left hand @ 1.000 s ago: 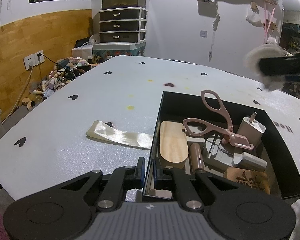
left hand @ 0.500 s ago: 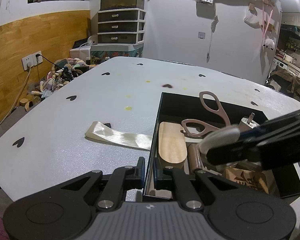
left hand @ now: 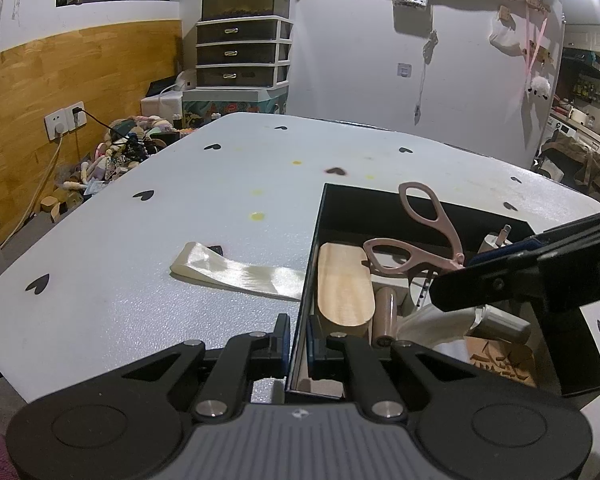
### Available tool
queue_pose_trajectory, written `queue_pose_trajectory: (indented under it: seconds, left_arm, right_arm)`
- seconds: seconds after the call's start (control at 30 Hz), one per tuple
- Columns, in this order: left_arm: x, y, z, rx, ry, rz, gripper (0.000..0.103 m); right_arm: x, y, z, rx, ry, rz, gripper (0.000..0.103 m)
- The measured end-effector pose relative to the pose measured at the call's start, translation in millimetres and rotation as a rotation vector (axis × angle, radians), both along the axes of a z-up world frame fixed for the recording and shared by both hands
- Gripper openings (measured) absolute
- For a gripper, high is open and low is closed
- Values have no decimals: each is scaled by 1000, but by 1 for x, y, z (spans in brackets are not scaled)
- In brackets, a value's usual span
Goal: Organize rigid objects
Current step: 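Carry the white suction-cup knob into the black box and open the right tool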
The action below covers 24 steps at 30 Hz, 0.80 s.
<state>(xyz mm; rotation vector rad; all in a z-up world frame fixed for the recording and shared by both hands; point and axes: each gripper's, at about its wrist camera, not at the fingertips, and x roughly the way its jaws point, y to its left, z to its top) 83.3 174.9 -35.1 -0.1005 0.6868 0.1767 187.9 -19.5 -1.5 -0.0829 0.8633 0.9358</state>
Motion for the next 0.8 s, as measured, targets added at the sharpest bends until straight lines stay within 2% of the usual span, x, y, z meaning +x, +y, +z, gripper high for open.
queue_pose_trajectory:
  seconds: [0.37, 0.6, 0.8]
  left_arm:
    - [-1, 3, 0, -14, -1, -5, 8]
    - [0, 5, 2, -18, -7, -21, 8]
    - [-2, 5, 7, -16, -43, -45, 8]
  right_arm:
    - [-22, -9, 19, 48, -75, -6, 66]
    - [-40, -38, 31, 110, -147, -112, 68]
    - [-59, -56, 37, 112, -232, -220, 71]
